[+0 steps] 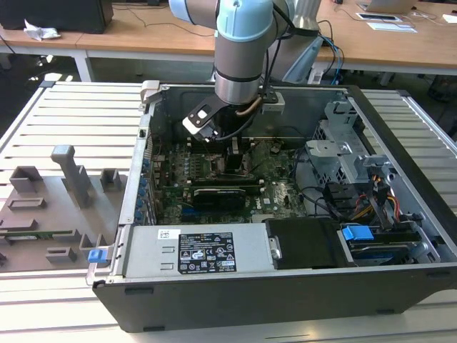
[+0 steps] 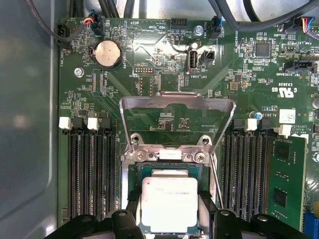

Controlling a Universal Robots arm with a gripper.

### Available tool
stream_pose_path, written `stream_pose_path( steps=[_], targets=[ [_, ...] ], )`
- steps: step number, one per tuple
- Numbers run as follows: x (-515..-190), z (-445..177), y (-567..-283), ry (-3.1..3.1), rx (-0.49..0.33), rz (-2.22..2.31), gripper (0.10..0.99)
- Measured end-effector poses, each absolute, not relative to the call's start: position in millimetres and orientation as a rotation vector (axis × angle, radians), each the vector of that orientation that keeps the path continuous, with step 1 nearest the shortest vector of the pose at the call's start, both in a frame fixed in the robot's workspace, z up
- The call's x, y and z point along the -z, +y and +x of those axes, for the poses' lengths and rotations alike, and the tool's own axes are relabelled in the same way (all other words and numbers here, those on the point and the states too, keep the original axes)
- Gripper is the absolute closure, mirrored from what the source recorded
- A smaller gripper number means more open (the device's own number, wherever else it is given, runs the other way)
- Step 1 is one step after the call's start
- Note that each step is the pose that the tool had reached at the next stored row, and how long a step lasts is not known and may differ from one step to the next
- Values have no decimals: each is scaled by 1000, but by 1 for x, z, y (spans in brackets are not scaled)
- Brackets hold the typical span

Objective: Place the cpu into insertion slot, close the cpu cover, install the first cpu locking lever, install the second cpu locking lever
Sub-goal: 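Place the cpu into insertion slot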

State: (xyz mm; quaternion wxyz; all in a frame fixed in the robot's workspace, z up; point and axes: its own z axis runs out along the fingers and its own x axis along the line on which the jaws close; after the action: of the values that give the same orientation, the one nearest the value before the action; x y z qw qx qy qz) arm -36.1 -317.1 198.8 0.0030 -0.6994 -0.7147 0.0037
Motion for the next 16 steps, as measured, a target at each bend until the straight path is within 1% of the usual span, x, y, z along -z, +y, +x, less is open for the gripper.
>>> stream_pose_path(
  steps=[7, 9, 10, 16],
  targets=[
    [-198, -36, -317, -2241, -11, -2193, 545],
    [-197, -36, -317, -2241, -11, -2193, 533],
    [-197, -36, -317, -2241, -11, -2193, 467],
    [-206, -36, -317, -2242, -12, -2194, 467]
  ],
)
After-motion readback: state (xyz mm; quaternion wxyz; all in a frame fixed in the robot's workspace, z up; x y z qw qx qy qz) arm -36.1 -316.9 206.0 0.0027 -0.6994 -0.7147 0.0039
